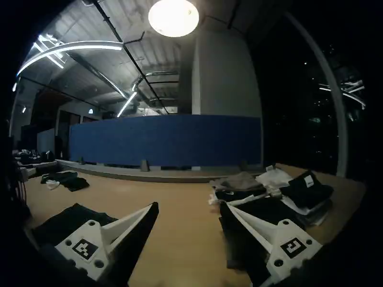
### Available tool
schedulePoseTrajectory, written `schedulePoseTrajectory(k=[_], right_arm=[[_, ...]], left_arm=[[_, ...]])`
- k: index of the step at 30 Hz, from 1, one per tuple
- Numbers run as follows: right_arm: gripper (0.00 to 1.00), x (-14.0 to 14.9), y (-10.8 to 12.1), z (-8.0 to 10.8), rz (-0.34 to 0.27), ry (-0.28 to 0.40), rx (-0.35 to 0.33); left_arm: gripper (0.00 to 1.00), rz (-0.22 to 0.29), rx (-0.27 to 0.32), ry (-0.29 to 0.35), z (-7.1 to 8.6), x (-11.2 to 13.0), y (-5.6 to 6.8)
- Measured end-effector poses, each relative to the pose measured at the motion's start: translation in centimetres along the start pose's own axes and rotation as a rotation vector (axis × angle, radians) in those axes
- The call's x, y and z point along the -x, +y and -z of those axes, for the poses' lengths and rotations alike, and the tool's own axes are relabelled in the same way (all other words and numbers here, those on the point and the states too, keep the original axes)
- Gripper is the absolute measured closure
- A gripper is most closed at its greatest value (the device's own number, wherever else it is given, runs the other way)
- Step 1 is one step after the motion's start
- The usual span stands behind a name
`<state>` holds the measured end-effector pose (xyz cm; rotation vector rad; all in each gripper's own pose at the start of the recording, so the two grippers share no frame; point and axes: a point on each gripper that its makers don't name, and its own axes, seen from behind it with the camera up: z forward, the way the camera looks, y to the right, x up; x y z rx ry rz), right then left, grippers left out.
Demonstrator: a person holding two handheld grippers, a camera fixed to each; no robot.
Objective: Fold towel
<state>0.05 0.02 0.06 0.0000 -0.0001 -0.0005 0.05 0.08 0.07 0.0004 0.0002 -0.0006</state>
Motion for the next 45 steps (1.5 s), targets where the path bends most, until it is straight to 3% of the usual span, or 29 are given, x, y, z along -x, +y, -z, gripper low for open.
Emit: schedulePoseTrajectory(k=[45], right_arm=[[0.00,-0.11,-0.53,0.09,-0.001,0.000,-0.022]], left_arm=[[0.04,-0.005,-0.009,-0.002,-0.05,-0.16,-0.26]])
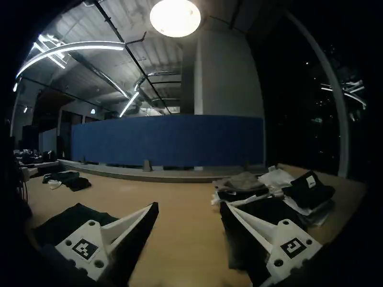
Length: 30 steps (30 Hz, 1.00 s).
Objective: Fold towel
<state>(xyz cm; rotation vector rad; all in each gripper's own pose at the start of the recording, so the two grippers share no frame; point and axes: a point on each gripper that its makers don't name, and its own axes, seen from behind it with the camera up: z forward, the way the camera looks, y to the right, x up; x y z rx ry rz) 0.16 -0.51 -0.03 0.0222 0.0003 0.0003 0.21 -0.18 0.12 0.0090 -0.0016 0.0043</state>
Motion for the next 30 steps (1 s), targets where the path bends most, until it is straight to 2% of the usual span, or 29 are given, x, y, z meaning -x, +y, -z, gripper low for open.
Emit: schedulePoseTrajectory(k=[3,8,12,17,23,30], right_arm=[[0.00,0.0,-0.2,0.1,-0.006,0.000,-0.007],[0.00,-1.4,-0.1,0.3,-0.027,-0.002,-0.010],[0.00,-3.6,-0.1,0.7,-0.005,-0.008,-0.005],[0.00,-7.6,-0.7,1.3,0.030,-0.021,-0.010],[0.00,-13.9,-1.3,2.3,0.026,0.002,-0.026],[0.00,-19.6,-1.2,3.0,0.028,0.000,-0.031]], left_arm=[[0.04,-0.017,-0.007,0.000,0.1,-0.2,-0.3],[0.04,-0.044,-0.005,0.018,0.5,-2.5,0.1],[0.04,-0.020,-0.006,0.022,1.0,-5.2,0.0],[0.04,0.003,-0.015,0.030,1.6,-9.4,-0.3],[0.04,0.011,-0.009,0.034,2.1,-14.8,-0.1],[0.04,0.026,0.015,0.038,2.7,-20.2,0.9]])
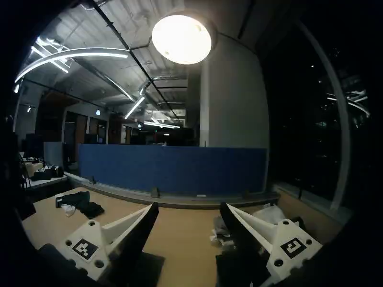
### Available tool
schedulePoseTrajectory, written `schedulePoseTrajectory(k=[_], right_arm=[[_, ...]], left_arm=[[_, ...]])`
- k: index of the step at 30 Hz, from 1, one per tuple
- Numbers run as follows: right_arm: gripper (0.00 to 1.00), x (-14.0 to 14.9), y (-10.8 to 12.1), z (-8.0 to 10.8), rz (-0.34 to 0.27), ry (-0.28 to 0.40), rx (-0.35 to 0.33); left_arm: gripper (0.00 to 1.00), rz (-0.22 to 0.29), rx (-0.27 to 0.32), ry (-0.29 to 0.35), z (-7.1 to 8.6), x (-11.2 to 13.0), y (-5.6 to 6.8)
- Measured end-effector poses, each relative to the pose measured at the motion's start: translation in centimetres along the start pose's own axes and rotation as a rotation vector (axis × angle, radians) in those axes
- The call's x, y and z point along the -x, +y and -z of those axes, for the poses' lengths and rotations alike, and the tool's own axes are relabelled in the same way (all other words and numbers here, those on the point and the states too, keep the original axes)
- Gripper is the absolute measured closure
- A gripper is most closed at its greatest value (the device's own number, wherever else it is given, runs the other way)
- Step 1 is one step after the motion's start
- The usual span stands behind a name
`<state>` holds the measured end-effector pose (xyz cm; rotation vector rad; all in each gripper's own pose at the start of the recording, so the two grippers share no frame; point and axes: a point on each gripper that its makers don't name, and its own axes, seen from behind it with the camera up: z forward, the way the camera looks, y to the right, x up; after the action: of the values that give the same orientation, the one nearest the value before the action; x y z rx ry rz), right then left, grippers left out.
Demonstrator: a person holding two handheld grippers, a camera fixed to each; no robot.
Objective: Fold towel
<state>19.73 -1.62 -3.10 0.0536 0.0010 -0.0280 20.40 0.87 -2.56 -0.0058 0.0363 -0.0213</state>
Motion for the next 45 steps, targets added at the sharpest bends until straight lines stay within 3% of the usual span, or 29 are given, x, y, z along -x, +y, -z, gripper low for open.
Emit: schedulePoseTrajectory(k=[9,14,23,34,39,45], right_arm=[[0.00,-2.0,0.5,0.3,-0.001,-0.005,-0.001],[0.00,-1.9,0.1,0.5,0.002,-0.023,-0.035],[0.00,0.8,-2.5,1.5,0.066,-0.185,-0.179],[0.00,4.1,-6.7,4.2,0.162,-0.395,-0.422],[0.00,5.2,-7.6,4.9,0.206,-0.446,-0.469],[0.00,6.5,-8.3,5.6,0.237,-0.486,-0.492]], left_arm=[[0.04,-0.009,0.055,-0.043,0.3,-1.3,1.9],[0.03,-0.045,0.119,-0.075,0.5,-1.1,3.8],[0.04,-0.084,0.325,-0.188,2.4,0.7,7.7],[0.04,-0.177,0.550,-0.356,5.6,5.0,10.8],[0.03,-0.183,0.613,-0.405,6.8,6.4,11.9],[0.04,-0.184,0.640,-0.445,7.6,7.6,12.4]])
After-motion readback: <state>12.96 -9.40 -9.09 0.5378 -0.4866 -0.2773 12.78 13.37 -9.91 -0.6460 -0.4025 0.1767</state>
